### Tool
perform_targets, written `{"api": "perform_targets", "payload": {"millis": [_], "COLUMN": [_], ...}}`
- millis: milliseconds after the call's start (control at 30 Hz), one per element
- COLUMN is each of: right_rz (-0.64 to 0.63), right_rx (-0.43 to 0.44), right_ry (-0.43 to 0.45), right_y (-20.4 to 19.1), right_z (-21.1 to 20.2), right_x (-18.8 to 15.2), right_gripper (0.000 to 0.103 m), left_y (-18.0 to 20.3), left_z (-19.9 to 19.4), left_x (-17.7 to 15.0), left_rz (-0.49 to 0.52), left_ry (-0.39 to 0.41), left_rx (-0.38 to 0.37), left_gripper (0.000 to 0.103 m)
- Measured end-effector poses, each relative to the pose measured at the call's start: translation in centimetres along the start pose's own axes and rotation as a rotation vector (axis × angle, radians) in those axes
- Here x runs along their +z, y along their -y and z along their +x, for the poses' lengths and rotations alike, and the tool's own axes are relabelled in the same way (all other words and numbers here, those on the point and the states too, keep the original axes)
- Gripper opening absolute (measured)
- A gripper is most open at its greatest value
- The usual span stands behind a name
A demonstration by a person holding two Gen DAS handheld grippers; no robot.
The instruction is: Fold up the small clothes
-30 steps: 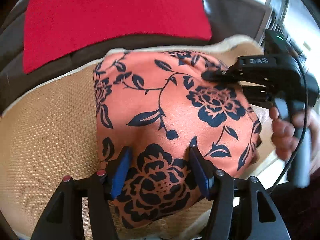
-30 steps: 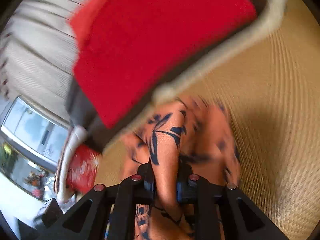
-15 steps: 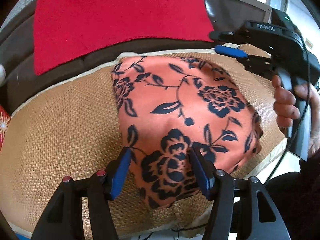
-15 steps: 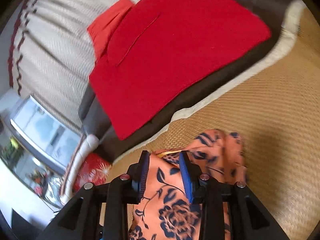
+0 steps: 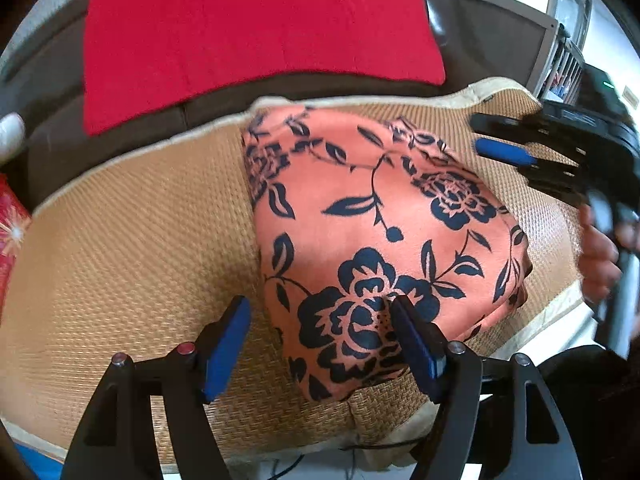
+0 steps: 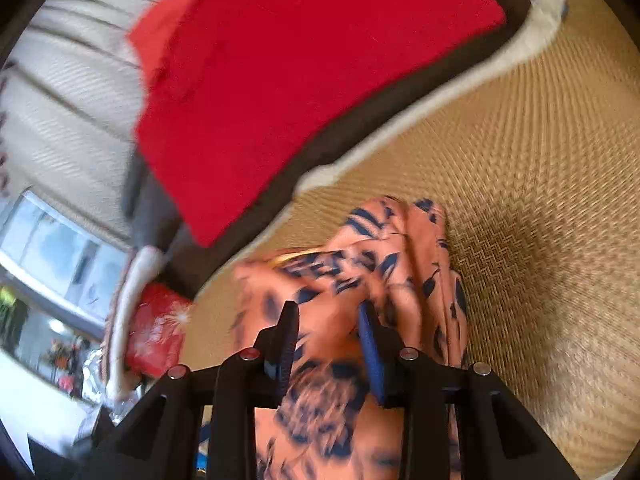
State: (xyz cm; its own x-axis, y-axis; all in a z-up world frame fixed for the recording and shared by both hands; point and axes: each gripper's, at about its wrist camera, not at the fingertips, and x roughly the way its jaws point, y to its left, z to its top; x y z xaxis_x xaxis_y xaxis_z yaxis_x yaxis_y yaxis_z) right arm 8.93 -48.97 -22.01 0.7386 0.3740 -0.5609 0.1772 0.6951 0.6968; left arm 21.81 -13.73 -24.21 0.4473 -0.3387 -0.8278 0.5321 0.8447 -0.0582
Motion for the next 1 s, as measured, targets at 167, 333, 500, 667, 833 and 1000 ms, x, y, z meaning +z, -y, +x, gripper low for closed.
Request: {"api": "perform_targets", "payload": {"millis": [167, 333, 500, 667, 833, 1000], "right_rz": [-0.046, 0.057, 0.001, -0.023, -0.022, 0.024], "right_rx": [-0.001, -0.119, -0.139, -0.128, -0.178, -0.152], "right_ry": [-0.058, -0.277, -0.214, -0.145, -0.201, -0.242], "right_y": [-1.6, 0.1, -3.5, -7.4, -7.4, -7.7], "right_z": [-1.9, 2.1, 2.2, 5.9, 11.8, 14.6], "right_x": [-4.1, -7.3, -5.9, -3.0, -1.7, -2.3], "right_gripper": [0.034, 0.033, 0.034, 0.034, 0.034, 0.033], "left_y": [0.8, 0.4, 0.9, 1.4, 1.6, 0.6], "left_z": [0.5, 2.1, -0.4, -0.9, 0.7, 1.9], "left_x": [-0.9, -1.3, 0.3, 2.0, 2.7, 3.1], "left_rz": [0.033, 0.011, 0.074, 0.145, 0.191, 0.165], "left_ry": [-0.029, -0.073, -0.003, 0.043, 0.024, 0.017], "left_rx": [0.089, 0.061, 0.119, 0.218, 0.281, 0.274], "left_gripper": [0.074, 0.075, 0.075, 0.075, 0.075, 0.075]}}
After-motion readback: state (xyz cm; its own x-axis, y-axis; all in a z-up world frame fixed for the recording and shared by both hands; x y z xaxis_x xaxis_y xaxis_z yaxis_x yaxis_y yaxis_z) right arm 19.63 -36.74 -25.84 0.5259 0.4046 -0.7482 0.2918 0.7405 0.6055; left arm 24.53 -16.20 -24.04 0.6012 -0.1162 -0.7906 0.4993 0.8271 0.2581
